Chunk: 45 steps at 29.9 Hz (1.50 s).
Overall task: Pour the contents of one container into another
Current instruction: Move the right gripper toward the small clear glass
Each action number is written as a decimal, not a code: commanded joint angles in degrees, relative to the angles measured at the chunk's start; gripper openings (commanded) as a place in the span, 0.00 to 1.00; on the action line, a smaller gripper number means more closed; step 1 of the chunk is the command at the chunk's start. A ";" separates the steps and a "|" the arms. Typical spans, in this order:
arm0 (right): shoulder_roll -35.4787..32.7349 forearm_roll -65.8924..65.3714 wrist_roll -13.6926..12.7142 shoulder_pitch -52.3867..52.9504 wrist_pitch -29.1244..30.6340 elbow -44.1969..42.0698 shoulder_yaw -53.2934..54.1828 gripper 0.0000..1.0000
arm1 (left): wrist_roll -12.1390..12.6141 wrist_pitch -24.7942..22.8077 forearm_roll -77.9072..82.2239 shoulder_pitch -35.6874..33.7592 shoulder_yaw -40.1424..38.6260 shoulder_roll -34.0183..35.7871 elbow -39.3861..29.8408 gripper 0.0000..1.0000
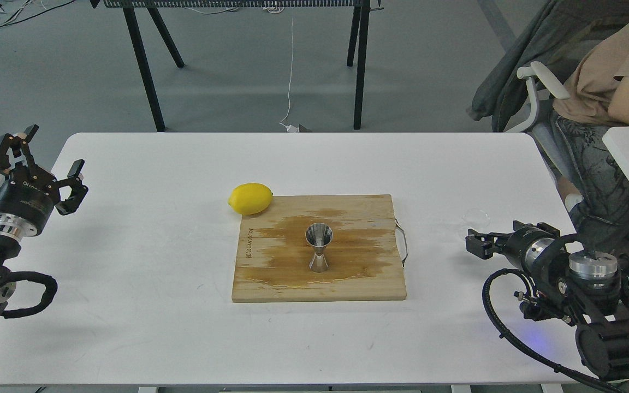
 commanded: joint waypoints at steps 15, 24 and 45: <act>1.81 -0.09 -0.57 4.61 0.00 -5.83 -3.01 0.98 | 0.00 0.00 -0.03 0.00 0.16 -0.10 0.22 0.98; 1.81 -0.96 -0.49 5.92 0.00 -6.26 -3.19 0.97 | 0.00 0.00 -0.03 0.00 0.34 -0.18 1.27 0.98; 2.34 -1.14 -0.40 7.95 0.00 -10.05 -5.13 0.88 | 0.00 0.00 -0.03 0.00 0.34 -0.98 3.03 0.98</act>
